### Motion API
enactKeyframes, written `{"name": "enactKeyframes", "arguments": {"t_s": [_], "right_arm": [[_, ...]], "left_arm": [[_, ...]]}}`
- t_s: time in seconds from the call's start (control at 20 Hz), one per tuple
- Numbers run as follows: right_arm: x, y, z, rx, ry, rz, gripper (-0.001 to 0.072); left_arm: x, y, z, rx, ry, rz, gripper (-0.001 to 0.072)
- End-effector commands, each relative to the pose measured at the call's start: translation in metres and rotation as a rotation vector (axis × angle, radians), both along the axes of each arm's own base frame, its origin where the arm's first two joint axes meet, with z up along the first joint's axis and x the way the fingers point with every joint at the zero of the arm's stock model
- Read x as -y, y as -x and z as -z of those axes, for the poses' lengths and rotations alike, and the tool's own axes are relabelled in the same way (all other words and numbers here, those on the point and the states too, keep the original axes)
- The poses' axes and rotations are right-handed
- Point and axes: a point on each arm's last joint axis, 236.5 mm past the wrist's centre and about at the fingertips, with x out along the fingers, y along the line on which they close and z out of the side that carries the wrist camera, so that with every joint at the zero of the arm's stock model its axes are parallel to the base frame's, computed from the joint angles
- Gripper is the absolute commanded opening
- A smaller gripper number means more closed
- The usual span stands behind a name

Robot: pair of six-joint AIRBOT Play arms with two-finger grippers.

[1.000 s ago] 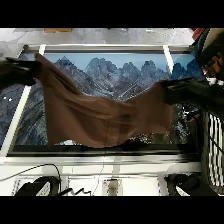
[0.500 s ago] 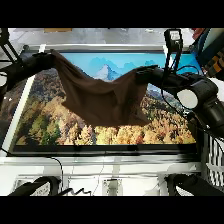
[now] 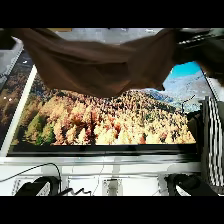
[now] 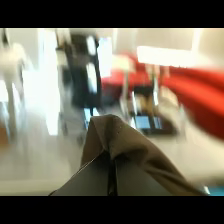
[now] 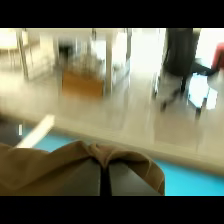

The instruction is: Fold the clothes and pants, and hang the long-sleeved shirts on hangers.

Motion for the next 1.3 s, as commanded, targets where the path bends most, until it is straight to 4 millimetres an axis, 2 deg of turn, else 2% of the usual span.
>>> {"name": "enactKeyframes", "arguments": {"t_s": [0.0,0.1,0.2,0.3,0.4,0.5,0.55,0.65,0.75,0.85,0.9,1.0,1.05,1.15,1.2,1.25], "right_arm": [[0.024,0.072,-0.060,0.142,-0.065,-0.019,0.0014],[0.027,0.097,-0.062,0.125,-0.095,-0.049,0.0013],[0.023,0.100,-0.049,0.060,-0.094,-0.072,0.0013],[0.017,0.082,-0.028,-0.013,-0.061,-0.065,0.0013],[0.009,0.050,-0.004,-0.077,-0.016,-0.043,0.0013],[-0.001,0.004,0.038,-0.176,0.053,-0.012,0.0013],[-0.009,-0.021,0.067,-0.246,0.088,-0.005,0.0013],[-0.020,-0.063,0.133,-0.396,0.168,0.012,0.0014],[-0.021,-0.102,0.211,-0.558,0.244,0.042,0.0013],[-0.004,-0.128,0.278,-0.724,0.221,0.109,0.0014],[0.010,-0.135,0.306,-0.804,0.180,0.155,0.0014],[0.029,-0.143,0.336,-0.893,0.113,0.203,0.0014],[0.034,-0.145,0.344,-0.916,0.086,0.210,0.0013],[0.037,-0.146,0.349,-0.931,0.075,0.215,0.0014],[0.038,-0.146,0.349,-0.929,0.081,0.216,0.0014],[0.038,-0.146,0.349,-0.929,0.082,0.216,0.0014]], "left_arm": [[-0.007,0.073,-0.061,0.190,0.003,-0.043,0.0016],[-0.006,0.098,-0.075,0.237,0.002,-0.043,0.0015],[-0.006,0.103,-0.078,0.247,0.001,-0.043,0.0016],[0.000,0.087,-0.063,0.193,-0.011,-0.019,0.0015],[0.018,0.054,-0.026,0.056,-0.047,0.055,0.0015],[0.046,0.015,0.042,-0.176,-0.078,0.189,0.0015],[0.060,-0.003,0.085,-0.320,-0.087,0.266,0.0015],[0.078,-0.034,0.168,-0.563,-0.101,0.377,0.0016],[0.079,-0.072,0.246,-0.748,-0.066,0.409,0.0015],[0.075,-0.103,0.321,-0.899,-0.023,0.408,0.0015],[0.074,-0.111,0.351,-0.955,-0.005,0.406,0.0015],[0.073,-0.124,0.398,-1.037,0.041,0.402,0.0017],[0.078,-0.128,0.414,-1.064,0.097,0.415,0.0109],[0.080,-0.136,0.429,-1.083,0.188,0.419,0.0556],[0.077,-0.139,0.432,-1.082,0.200,0.407,0.0648],[0.071,-0.141,0.432,-1.077,0.198,0.396,0.0648]]}}
